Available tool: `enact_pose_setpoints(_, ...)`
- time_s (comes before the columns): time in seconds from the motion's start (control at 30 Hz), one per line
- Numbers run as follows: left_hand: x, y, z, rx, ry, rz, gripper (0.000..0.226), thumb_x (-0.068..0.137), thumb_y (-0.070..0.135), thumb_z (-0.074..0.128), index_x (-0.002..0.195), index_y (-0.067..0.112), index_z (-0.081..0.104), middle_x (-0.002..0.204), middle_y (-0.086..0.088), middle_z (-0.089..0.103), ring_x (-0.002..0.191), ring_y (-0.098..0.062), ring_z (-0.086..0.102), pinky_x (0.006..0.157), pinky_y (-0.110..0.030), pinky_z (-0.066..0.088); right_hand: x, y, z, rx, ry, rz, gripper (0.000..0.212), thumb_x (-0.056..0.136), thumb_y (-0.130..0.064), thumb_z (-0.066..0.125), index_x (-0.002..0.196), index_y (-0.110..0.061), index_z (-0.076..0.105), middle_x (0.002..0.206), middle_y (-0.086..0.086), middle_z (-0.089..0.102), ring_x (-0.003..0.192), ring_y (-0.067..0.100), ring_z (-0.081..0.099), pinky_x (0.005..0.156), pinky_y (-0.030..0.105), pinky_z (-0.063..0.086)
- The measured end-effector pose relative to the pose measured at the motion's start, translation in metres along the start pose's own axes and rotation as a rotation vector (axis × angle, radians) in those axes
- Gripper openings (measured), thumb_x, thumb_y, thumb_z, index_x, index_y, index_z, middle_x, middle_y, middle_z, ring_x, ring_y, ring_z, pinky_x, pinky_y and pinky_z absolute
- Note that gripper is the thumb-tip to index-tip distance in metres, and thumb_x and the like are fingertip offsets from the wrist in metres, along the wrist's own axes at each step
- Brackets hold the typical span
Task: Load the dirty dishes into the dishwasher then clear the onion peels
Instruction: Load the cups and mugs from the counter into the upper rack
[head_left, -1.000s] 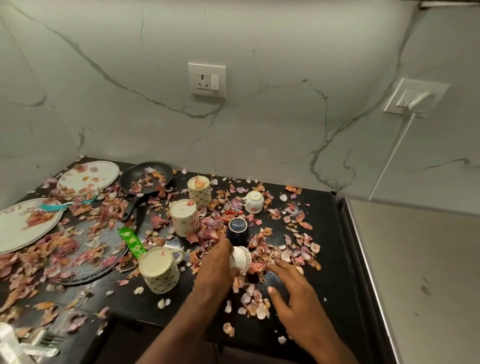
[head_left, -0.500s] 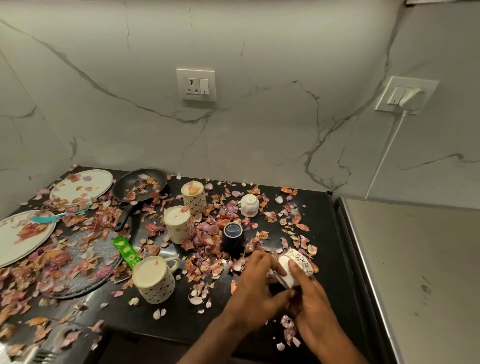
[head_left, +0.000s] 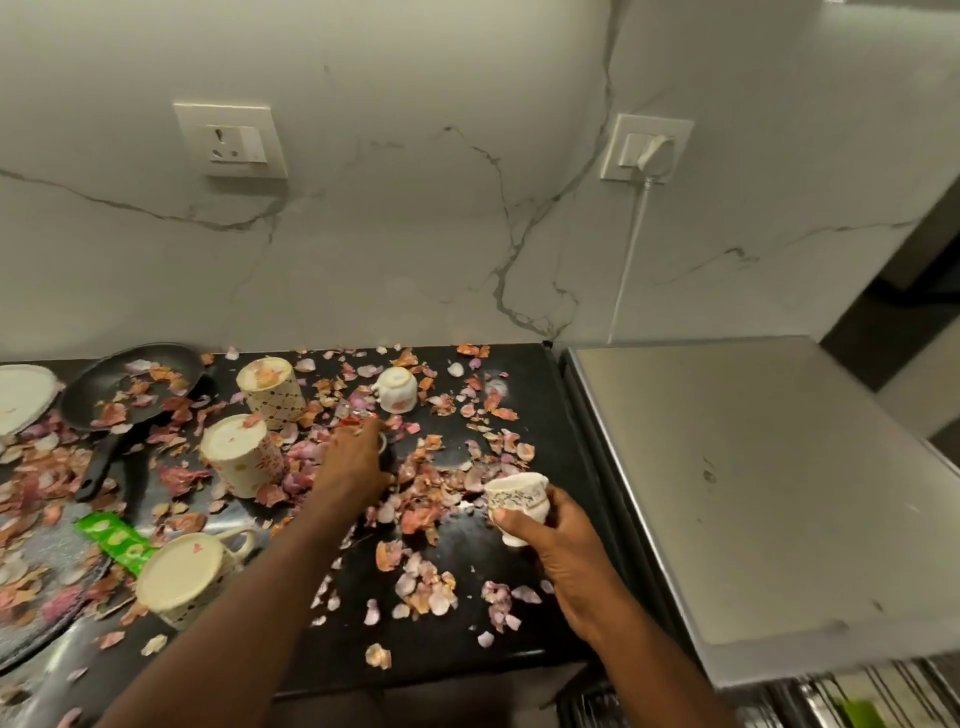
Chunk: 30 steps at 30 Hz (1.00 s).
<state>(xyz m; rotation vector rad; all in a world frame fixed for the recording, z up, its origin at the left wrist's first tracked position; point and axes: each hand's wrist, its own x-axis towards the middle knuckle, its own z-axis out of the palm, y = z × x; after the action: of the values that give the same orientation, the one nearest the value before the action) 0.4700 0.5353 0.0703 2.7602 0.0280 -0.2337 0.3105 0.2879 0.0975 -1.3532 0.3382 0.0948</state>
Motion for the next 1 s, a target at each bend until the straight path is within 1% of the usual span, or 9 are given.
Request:
enact_pose_setpoints(0.13, -0.006, 0.0, -0.007, -0.072, 0.139, 0.017, 0.081, 0.074, 0.023, 0.092, 0.139, 0.024, 0.043, 0.136, -0.019, 0.051, 0.122, -0.037, 0.057, 0.099, -0.049, 0.055, -0.002, 0.001, -0.005, 0.028, 0.086, 0.016, 0.061, 0.072, -0.024, 0.094, 0.125, -0.02, 0.063, 0.115, 0.004, 0.077, 0.106, 0.02, 0.074, 0.085, 0.032, 0.059)
enact_pose_setpoints(0.3, -0.04, 0.017, -0.022, -0.475, 0.383, 0.125, 0.078, 0.072, 0.033, 0.094, 0.128, 0.022, 0.041, 0.125, -0.011, 0.046, 0.107, -0.027, 0.054, 0.087, -0.044, 0.056, -0.009, -0.002, -0.007, 0.08, 0.139, -0.005, 0.062, 0.073, -0.05, 0.091, 0.124, -0.021, 0.069, 0.119, 0.005, 0.076, 0.114, 0.026, 0.071, 0.099, 0.043, 0.055)
enact_pose_setpoints(0.37, -0.062, 0.031, -0.023, -0.791, 0.219, 0.135, 0.072, 0.082, 0.042, 0.086, 0.135, 0.02, 0.043, 0.126, -0.007, 0.053, 0.104, -0.023, 0.061, 0.081, -0.037, 0.056, -0.016, -0.002, -0.008, 0.103, 0.197, -0.004, 0.059, 0.076, -0.055, 0.087, 0.121, -0.02, 0.072, 0.117, 0.007, 0.076, 0.112, 0.027, 0.071, 0.097, 0.044, 0.054)
enact_pose_setpoints(0.47, -0.094, 0.054, -0.014, -1.263, -0.109, 0.127, 0.051, 0.091, 0.047, 0.073, 0.134, 0.022, 0.058, 0.124, -0.003, 0.067, 0.109, -0.024, 0.071, 0.084, -0.037, 0.061, -0.027, -0.004, -0.013, 0.185, 0.306, 0.007, 0.041, 0.088, -0.043, 0.079, 0.116, -0.013, 0.072, 0.112, 0.015, 0.076, 0.096, 0.024, 0.071, 0.078, 0.035, 0.055)
enact_pose_setpoints(0.57, -0.116, 0.084, 0.001, -1.432, -0.305, 0.103, 0.028, 0.097, 0.042, 0.062, 0.116, 0.023, 0.069, 0.115, -0.003, 0.074, 0.105, -0.025, 0.074, 0.074, -0.03, 0.064, -0.048, -0.005, -0.026, 0.278, 0.384, 0.016, 0.028, 0.097, -0.031, 0.071, 0.116, -0.011, 0.068, 0.102, 0.012, 0.075, 0.084, 0.018, 0.068, 0.065, 0.028, 0.053)
enact_pose_setpoints(0.63, -0.129, 0.105, 0.014, -1.493, -0.427, 0.064, 0.024, 0.102, 0.037, 0.058, 0.116, 0.02, 0.068, 0.12, -0.009, 0.072, 0.101, -0.024, 0.075, 0.071, -0.032, 0.065, -0.065, -0.004, -0.039, 0.325, 0.448, 0.003, 0.035, 0.098, -0.033, 0.068, 0.122, -0.007, 0.064, 0.099, 0.01, 0.073, 0.078, 0.016, 0.067, 0.064, 0.028, 0.051)
enact_pose_setpoints(0.8, -0.155, 0.159, 0.05, -1.449, -0.655, 0.106, 0.039, 0.091, 0.035, 0.075, 0.116, 0.01, 0.06, 0.122, -0.02, 0.07, 0.102, -0.031, 0.074, 0.068, -0.038, 0.064, -0.114, 0.011, -0.082, 0.465, 0.613, -0.024, 0.06, 0.1, -0.051, 0.06, 0.134, -0.002, 0.057, 0.096, 0.014, 0.07, 0.07, 0.016, 0.064, 0.059, 0.027, 0.054)
enact_pose_setpoints(0.9, -0.174, 0.187, 0.071, -1.284, -0.75, 0.223, 0.079, 0.055, 0.059, 0.096, 0.112, 0.018, 0.062, 0.111, -0.004, 0.074, 0.098, -0.024, 0.075, 0.072, -0.041, 0.064, -0.148, 0.021, -0.115, 0.545, 0.715, -0.064, 0.049, 0.101, -0.043, 0.062, 0.132, -0.005, 0.06, 0.103, 0.015, 0.071, 0.076, 0.019, 0.068, 0.064, 0.028, 0.057)
enact_pose_setpoints(1.0, -0.193, 0.211, 0.092, -1.035, -0.79, 0.411, 0.07, 0.06, 0.06, 0.092, 0.115, 0.03, 0.064, 0.114, 0.002, 0.073, 0.101, -0.021, 0.074, 0.079, -0.041, 0.063, -0.178, 0.034, -0.15, 0.569, 0.789, -0.106, 0.038, 0.099, -0.027, 0.069, 0.133, -0.012, 0.062, 0.117, 0.015, 0.074, 0.089, 0.022, 0.072, 0.072, 0.03, 0.062)
